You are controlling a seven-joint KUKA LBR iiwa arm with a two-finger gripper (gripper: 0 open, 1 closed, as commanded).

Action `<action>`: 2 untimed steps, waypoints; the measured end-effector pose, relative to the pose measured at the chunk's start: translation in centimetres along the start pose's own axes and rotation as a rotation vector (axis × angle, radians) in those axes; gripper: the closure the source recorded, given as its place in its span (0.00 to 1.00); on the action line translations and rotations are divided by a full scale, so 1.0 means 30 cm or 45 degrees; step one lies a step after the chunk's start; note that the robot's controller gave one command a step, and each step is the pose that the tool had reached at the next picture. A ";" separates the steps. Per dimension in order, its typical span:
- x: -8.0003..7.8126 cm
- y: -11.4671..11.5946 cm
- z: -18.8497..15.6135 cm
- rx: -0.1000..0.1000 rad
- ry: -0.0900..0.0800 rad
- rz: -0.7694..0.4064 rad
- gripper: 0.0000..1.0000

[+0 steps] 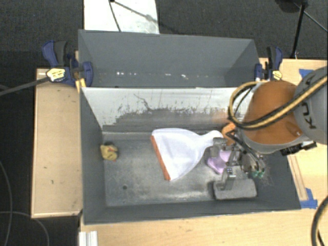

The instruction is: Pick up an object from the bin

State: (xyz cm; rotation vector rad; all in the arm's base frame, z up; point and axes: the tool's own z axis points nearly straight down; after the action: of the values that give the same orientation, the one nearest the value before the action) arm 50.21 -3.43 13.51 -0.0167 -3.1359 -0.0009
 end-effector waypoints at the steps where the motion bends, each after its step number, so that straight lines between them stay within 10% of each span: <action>1: -0.006 0.000 -0.015 0.001 -0.010 -0.001 0.00; 2: 0.012 0.008 0.078 0.003 -0.020 -0.144 0.00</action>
Offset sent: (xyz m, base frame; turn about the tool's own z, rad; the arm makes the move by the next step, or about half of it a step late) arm -0.0168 0.0056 -0.0651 -0.2364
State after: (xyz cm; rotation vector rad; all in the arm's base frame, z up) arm 49.82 -3.19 11.18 0.1615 -3.1479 0.0018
